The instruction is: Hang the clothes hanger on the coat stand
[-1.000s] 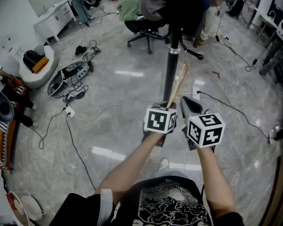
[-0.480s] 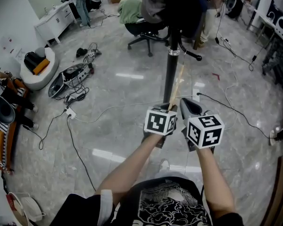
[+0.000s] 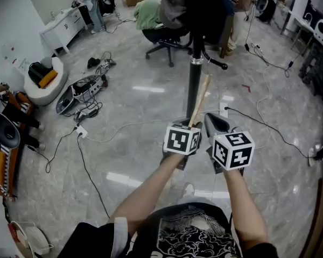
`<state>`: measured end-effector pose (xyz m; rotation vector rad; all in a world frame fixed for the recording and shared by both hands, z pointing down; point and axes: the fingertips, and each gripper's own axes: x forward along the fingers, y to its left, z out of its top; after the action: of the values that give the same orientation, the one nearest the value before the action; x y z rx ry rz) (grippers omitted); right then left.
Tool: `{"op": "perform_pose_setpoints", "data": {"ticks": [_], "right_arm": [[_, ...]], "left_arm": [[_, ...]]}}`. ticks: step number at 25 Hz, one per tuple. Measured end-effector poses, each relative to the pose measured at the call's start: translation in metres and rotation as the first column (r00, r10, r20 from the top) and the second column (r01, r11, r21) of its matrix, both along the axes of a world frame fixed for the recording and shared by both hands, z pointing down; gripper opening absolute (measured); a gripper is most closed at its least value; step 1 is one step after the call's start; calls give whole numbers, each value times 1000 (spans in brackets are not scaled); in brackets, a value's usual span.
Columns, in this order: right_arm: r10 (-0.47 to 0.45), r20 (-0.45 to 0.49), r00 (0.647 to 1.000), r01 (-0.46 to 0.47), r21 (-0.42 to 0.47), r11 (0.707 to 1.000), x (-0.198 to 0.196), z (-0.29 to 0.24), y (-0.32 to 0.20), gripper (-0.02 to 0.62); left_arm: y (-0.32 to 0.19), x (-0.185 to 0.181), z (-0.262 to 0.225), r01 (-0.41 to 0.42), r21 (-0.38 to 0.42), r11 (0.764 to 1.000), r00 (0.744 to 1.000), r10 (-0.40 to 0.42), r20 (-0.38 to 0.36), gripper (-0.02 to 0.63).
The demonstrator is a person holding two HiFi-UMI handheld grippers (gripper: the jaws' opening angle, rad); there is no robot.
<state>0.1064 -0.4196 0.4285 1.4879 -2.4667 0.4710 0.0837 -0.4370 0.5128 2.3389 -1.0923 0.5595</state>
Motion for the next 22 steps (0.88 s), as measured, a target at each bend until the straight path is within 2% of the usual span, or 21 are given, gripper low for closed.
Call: {"op": "perform_pose_setpoints", "data": {"ticks": [7,15,22], "right_arm": [[8,10,1000,-8,2,1000,1,-2,7,0],[18,18,1000,-18,8,1000,-2,-6,19,0],[30,18,999,-30,18,999,-4,-11,30,0]], "left_arm": [[3,-5,-4,14,10,1000,1000,-14,15,172],[15,-8,-14,-3,30,1000,1000,3,7,172],[23,-15,-36,-4,88,996,1000,4,-3,170]]}}
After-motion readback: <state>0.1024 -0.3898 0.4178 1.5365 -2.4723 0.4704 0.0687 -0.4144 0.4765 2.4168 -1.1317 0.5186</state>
